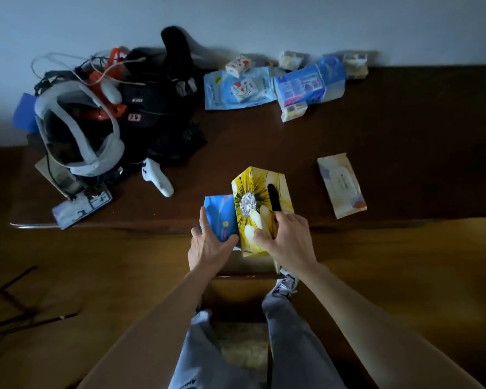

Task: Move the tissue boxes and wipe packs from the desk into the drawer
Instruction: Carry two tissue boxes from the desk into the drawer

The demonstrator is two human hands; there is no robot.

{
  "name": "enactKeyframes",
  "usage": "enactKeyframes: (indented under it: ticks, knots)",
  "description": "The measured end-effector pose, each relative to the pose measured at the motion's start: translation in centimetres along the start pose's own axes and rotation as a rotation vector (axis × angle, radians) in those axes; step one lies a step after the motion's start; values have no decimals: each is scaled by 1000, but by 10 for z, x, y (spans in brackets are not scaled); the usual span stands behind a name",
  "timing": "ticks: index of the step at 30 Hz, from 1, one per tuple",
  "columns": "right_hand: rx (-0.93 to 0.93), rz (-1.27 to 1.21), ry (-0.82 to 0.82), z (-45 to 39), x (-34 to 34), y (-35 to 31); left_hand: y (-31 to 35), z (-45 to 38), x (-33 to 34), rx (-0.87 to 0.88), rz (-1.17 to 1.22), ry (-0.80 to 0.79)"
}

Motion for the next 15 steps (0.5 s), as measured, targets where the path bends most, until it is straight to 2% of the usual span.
enactKeyframes:
  ticks: [6, 10, 15]
  knots:
    - [73, -9, -106, 79, 91, -5, -91, 49, -7, -6, -31, -74]
    - [16, 94, -124, 97, 138, -4, -154, 72, 0, -73, -84, -131]
    - [-123, 150, -116, 99, 189, 32, -214, 80, 48, -240, -74, -145]
Point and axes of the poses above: each hand's wrist, its own z-axis away from the middle knuckle, its own x-axis out of the palm, y = z × x, the point moved 10 cm from there along -z, towards the middle knuckle, and after that the axes turned 12 degrees about x, right-handed, at the moved point
